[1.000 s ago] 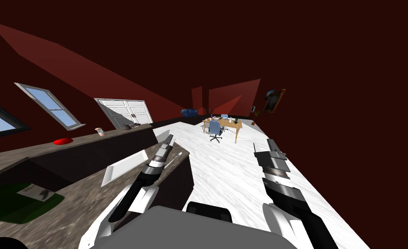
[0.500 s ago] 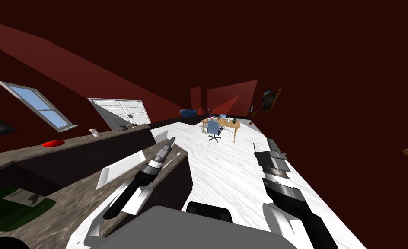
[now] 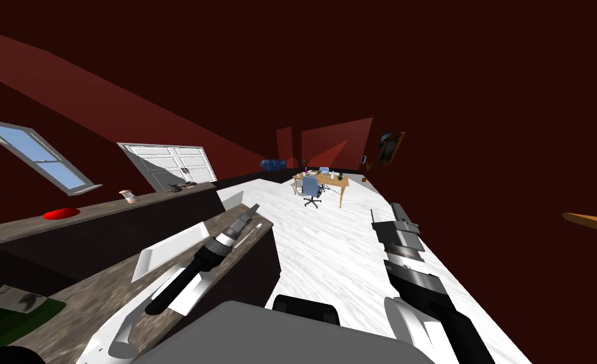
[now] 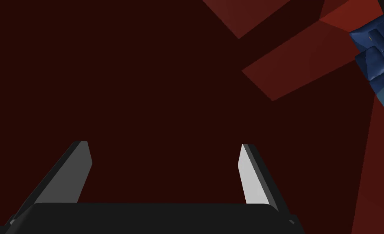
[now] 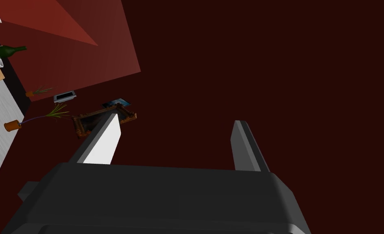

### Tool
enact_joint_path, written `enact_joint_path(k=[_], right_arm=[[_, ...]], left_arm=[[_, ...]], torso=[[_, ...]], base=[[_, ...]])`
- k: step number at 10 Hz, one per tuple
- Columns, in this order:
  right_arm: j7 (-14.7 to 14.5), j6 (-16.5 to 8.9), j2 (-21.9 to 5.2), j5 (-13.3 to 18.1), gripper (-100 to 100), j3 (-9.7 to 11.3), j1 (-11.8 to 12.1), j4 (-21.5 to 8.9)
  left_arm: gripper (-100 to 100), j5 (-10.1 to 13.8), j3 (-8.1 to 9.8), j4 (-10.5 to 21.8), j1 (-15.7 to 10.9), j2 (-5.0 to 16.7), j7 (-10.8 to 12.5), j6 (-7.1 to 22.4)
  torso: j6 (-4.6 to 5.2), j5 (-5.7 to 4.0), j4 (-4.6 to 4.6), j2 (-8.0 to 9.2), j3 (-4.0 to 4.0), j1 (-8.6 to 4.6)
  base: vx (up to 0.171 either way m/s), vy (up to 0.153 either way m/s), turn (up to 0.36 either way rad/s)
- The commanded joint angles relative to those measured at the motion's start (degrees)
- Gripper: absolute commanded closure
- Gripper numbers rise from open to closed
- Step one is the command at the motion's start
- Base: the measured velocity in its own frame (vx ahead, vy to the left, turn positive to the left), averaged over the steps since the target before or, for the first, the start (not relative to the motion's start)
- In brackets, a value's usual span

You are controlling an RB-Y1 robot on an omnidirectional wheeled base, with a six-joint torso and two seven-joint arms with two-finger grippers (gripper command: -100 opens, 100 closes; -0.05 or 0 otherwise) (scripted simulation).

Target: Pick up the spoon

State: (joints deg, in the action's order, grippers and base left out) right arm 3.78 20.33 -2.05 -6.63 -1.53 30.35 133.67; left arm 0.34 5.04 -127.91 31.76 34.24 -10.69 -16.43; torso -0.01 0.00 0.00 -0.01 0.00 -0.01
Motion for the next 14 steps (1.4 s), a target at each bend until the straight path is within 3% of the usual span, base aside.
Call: enact_joint_path(k=[1, 8, 14], right_arm=[[0.0, 0.0, 0.0, 0.0, 0, 0.0, 0.0, 0.0], [0.0, 0.0, 0.0, 0.0, 0, 0.0, 0.0, 0.0], [0.0, 0.0, 0.0, 0.0, 0, 0.0, 0.0, 0.0]], left_arm=[[-100, 0.03, 0.13, 0.33, 0.0, 1.99, 0.03, 0.04], [-100, -0.43, 0.42, 2.66, 1.76, 14.12, -0.69, 3.38], [-100, -0.58, -0.5, 4.98, 3.77, 24.44, -1.12, 6.29]], torso=[[0.0, 0.0, 0.0, 0.0, 0.0, 0.0], [0.01, 0.0, -0.01, -0.03, -0.02, 0.0], [-0.01, 0.01, -0.01, -0.05, -0.03, 0.02]], base=[[0.002, -0.003, 0.011], [0.009, -0.005, -0.042], [0.021, -0.001, -0.038]])
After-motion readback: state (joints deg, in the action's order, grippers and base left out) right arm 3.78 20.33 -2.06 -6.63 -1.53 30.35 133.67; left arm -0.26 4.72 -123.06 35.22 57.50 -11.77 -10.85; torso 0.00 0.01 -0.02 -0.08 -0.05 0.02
